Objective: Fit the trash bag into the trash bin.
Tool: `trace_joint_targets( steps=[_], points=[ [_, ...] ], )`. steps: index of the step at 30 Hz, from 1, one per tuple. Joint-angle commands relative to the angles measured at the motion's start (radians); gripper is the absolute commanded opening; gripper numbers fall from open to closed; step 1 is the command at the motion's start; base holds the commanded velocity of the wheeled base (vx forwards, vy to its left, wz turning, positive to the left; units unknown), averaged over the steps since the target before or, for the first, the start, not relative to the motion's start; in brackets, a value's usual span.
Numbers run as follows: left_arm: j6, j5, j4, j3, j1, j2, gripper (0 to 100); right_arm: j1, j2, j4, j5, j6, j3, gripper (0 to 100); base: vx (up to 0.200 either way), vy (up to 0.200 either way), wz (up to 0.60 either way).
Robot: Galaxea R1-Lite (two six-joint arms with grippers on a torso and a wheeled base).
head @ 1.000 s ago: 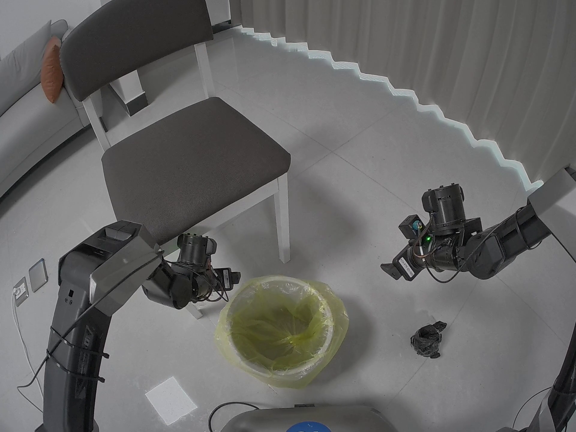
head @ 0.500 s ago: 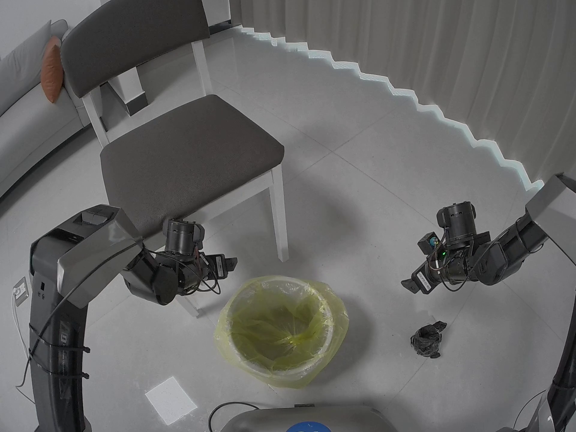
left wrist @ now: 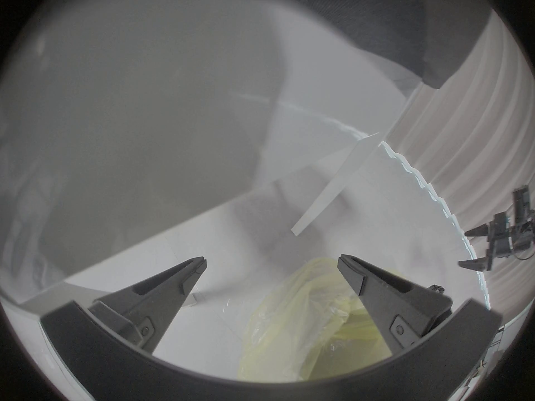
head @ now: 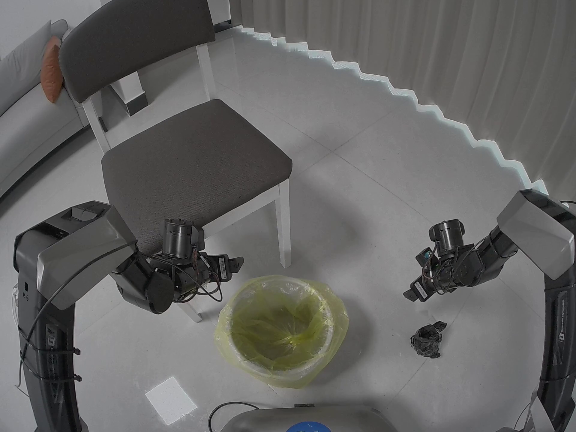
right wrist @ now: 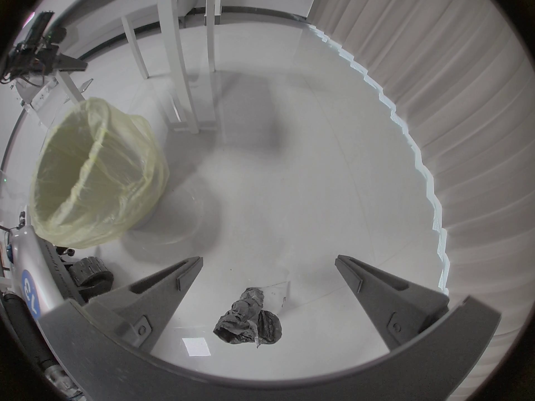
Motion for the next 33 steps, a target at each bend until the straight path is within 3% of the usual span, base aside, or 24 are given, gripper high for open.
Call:
trace_joint_targets(
  steps=[1,9,14,27,33],
  points=[
    [-0.004,0.005,-0.013,0.025,-0.014,-0.007,100,-0.014,0.107,0.069,0.0,-0.001,-0.108,100,0.0,0.0,0.0],
    [-0.001,0.009,-0.185,0.161,-0.05,-0.03,100,-0.034,0.214,0.261,0.0,0.016,-0.327,100,0.0,0.0,0.0],
    [-0.005,0.009,-0.2,0.209,-0.063,-0.069,100,-0.038,0.233,0.358,0.0,0.045,-0.41,100,0.0,0.0,0.0],
    [-0.031,0.0,-0.278,0.324,-0.07,-0.205,100,-0.031,0.224,0.35,0.0,0.068,-0.387,100,0.0,0.0,0.0],
    [-0.03,-0.023,-0.301,0.357,-0.069,-0.234,100,-0.029,0.217,0.353,-0.001,0.076,-0.385,100,-0.2,0.0,0.0]
  ],
)
